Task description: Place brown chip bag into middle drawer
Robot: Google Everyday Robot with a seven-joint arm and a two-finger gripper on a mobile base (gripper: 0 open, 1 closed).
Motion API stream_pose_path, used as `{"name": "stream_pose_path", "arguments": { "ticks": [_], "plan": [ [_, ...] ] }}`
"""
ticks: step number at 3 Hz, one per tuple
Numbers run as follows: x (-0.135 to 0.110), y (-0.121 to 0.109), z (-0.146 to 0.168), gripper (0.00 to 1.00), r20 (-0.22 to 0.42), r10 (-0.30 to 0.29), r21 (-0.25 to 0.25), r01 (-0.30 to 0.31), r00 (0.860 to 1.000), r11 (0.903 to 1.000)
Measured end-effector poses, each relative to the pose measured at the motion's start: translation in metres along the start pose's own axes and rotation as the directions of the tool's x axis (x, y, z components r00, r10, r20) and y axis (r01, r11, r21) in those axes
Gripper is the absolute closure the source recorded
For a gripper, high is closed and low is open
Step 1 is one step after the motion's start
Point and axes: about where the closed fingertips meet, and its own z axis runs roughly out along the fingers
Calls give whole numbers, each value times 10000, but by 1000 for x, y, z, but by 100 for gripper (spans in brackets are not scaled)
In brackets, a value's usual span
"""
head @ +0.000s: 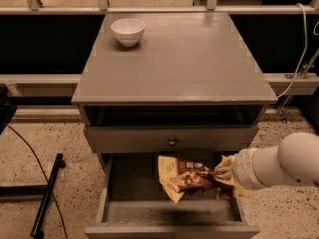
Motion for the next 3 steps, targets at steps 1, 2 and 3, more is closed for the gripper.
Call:
{"name": "stream_pose_path", "arguments": {
  "ticks": [1,2,3],
  "plan": [
    [18,7,45,100,467,-125,505,101,9988,9987],
    [28,10,79,100,764,-368,778,309,9964,9965],
    [35,15,103,100,1169,-530,810,437,9917,9958]
  ]
}}
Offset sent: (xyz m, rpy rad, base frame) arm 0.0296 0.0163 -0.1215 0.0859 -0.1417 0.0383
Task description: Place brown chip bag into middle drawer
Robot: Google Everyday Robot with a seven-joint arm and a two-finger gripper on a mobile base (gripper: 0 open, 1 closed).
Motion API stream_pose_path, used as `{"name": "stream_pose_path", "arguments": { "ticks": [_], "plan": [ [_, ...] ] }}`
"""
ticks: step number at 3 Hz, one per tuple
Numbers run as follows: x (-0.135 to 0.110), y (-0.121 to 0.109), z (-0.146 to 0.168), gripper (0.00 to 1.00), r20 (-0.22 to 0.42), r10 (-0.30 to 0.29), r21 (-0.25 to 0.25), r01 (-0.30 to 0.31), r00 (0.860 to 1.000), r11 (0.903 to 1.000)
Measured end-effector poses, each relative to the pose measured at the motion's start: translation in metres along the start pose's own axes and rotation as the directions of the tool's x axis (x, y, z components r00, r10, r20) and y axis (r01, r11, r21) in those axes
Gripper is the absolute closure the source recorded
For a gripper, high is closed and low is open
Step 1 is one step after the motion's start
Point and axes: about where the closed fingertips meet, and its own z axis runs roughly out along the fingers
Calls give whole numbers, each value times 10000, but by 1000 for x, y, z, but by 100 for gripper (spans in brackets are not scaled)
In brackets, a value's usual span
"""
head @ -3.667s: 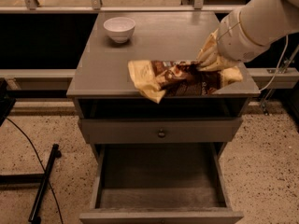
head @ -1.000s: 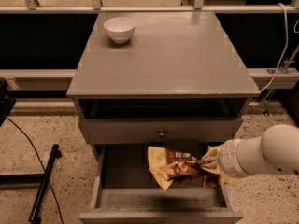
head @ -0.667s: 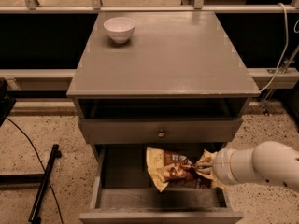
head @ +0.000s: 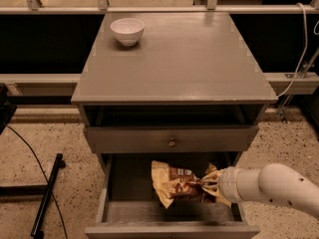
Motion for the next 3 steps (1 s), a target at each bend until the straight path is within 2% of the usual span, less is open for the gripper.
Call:
{"name": "stream_pose_path", "arguments": {
  "ticks": [1,2,3],
  "plan": [
    [7,8,15,100,412,108,-166,-102,9991,9998],
    [12,12,26,82,561,293,-337,-275,9980,9991],
    [16,14,33,58,615,595,-479,-566,9963,9973]
  ]
}}
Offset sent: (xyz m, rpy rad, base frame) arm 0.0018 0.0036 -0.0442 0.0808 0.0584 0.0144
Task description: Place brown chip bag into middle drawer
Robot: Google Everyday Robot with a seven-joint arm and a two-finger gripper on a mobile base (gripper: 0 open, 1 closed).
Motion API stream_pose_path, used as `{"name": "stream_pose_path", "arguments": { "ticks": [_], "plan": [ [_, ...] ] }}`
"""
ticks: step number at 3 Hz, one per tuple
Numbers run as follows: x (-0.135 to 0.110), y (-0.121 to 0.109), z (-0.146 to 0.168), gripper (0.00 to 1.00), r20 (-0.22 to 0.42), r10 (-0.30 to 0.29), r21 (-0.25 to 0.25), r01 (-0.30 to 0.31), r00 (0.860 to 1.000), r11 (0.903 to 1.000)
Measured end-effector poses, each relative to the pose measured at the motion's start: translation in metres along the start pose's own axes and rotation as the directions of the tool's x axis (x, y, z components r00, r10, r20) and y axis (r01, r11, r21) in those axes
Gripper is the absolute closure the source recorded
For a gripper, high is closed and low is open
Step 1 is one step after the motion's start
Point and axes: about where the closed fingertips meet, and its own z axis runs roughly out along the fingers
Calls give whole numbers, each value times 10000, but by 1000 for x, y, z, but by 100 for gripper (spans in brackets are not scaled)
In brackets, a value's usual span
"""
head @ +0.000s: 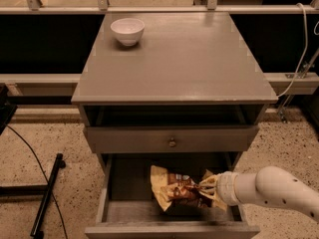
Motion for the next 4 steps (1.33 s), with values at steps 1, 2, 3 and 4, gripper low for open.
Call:
{"name": "stream_pose_path", "arguments": {
  "ticks": [1,2,3,4],
  "plan": [
    [0,1,1,35,19,6,-29,-6,10000,10000],
    [-1,2,3,12,35,1,-53,-1,10000,10000],
    [-2,2,3,0,49,-4,-73,4,10000,10000],
    [-2,2,3,0,49,-4,-73,4,10000,10000]
  ]
}}
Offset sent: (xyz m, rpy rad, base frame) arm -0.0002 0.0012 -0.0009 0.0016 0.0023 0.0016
